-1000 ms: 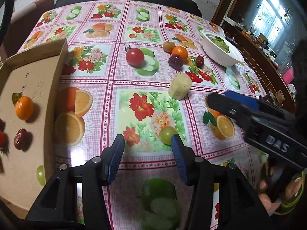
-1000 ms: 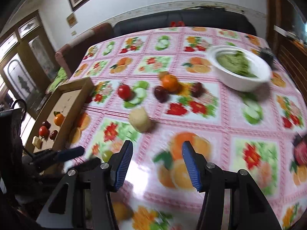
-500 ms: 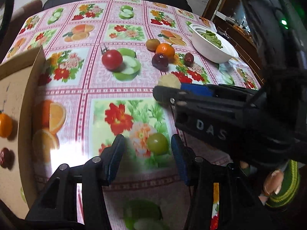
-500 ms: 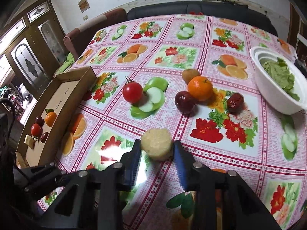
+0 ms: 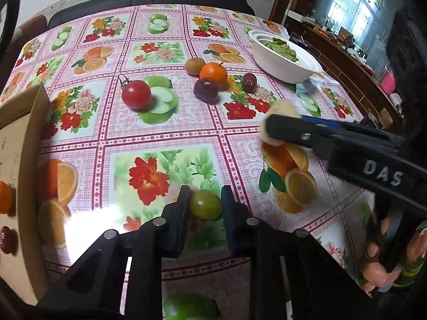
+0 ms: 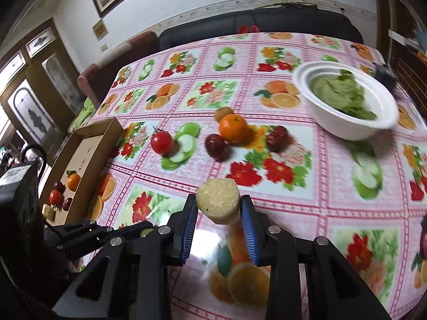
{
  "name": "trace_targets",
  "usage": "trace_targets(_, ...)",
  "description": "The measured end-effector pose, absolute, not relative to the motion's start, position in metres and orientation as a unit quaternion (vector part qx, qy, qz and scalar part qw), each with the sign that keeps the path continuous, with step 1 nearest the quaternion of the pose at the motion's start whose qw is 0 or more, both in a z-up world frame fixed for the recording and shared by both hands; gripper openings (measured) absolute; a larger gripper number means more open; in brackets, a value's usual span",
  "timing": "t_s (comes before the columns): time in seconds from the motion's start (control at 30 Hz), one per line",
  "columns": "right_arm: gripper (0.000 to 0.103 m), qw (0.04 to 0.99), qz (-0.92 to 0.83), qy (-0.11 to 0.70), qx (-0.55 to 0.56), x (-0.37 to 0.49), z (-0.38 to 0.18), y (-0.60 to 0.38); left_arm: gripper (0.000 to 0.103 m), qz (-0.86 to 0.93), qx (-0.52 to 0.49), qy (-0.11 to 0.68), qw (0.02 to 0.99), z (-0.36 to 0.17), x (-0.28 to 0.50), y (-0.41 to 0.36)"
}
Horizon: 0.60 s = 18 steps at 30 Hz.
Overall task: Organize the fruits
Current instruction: 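Grasp a green grape with the left tool while the right tool grasps the cream cylinder, then carry the grape and cream cylinder in both tools over the cardboard box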
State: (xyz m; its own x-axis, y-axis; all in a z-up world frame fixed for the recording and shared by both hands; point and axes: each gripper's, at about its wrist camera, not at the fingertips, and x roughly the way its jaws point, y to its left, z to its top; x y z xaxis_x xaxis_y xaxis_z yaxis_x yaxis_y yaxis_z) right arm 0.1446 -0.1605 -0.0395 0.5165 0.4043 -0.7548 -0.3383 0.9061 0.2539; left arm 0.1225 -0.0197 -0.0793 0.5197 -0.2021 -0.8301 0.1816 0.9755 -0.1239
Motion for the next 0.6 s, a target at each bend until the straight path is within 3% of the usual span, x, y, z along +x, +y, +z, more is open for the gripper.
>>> trace_targets(0.6,0.033,0.878,0.241,0.411,0.042,0.085,0.003,-0.146,0.020,-0.021,0.003,0.432,0.902,-0.025,0.071,0.031)
